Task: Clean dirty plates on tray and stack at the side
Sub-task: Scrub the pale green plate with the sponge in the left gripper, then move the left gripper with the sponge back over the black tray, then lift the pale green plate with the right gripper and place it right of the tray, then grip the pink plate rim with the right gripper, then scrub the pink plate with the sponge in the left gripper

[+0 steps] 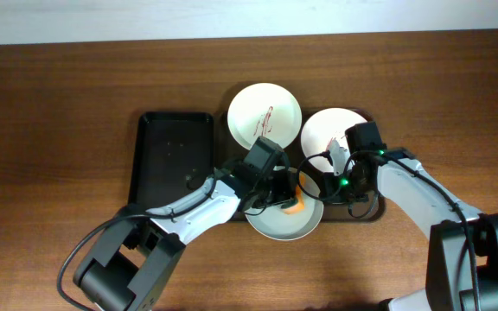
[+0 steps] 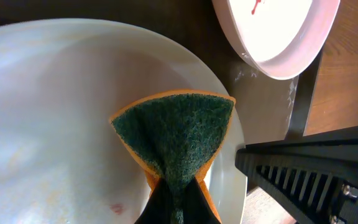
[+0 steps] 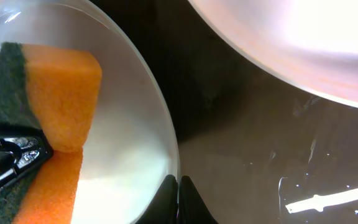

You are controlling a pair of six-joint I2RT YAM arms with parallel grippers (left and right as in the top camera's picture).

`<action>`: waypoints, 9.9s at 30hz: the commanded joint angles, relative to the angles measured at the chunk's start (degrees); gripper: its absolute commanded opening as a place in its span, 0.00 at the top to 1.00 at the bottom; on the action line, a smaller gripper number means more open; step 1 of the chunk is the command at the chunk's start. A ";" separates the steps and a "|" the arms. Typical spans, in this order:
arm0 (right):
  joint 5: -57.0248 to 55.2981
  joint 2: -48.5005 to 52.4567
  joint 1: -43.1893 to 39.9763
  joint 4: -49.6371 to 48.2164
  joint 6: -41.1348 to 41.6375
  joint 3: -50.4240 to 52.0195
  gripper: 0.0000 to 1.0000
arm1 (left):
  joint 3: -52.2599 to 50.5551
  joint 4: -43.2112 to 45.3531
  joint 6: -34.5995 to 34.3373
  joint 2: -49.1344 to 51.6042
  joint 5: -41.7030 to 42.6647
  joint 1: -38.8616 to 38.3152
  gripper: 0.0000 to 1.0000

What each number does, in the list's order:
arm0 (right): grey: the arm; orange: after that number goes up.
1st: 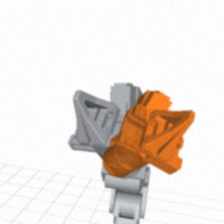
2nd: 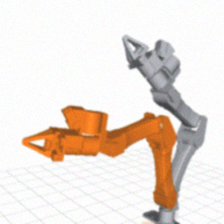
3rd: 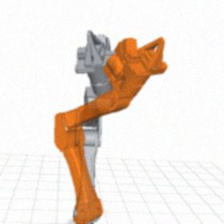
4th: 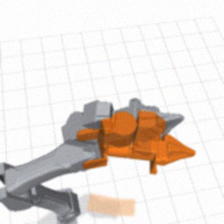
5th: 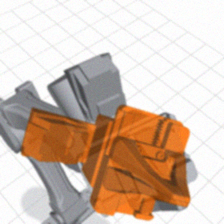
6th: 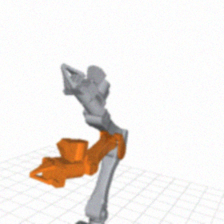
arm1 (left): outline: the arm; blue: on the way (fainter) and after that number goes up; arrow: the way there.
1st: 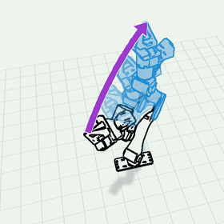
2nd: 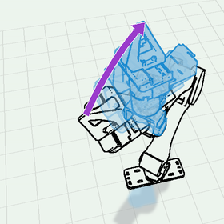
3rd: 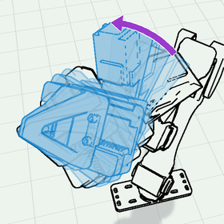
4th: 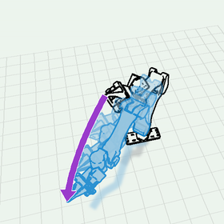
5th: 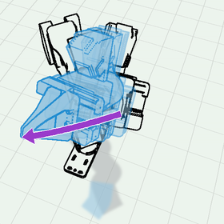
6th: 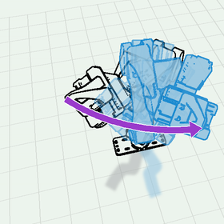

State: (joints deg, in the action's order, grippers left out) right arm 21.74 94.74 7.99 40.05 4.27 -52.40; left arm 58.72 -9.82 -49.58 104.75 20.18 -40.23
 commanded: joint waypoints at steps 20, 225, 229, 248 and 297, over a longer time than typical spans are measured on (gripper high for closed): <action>-0.94 0.15 0.31 0.37 -0.37 -0.85 0.77 | -0.26 -12.09 16.24 -10.49 -12.22 7.21 1.00; -14.43 6.36 -9.84 2.80 14.14 -3.76 0.96 | 4.13 12.22 16.92 -4.70 1.57 3.37 1.00; -14.43 6.36 -9.84 2.80 14.10 -3.76 0.96 | 4.59 18.80 6.64 0.44 8.50 3.15 1.00; -14.43 6.36 -9.84 2.99 13.94 -3.76 0.96 | 4.61 33.29 -12.70 16.28 9.25 -2.67 1.00; -14.43 6.36 -9.84 3.87 13.92 -3.76 0.96 | 20.61 3.89 18.01 19.76 -2.69 -4.52 1.00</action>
State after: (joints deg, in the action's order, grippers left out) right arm 7.60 100.36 -1.93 43.05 19.03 -58.04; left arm 78.50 -5.91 -31.92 122.02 22.41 -45.52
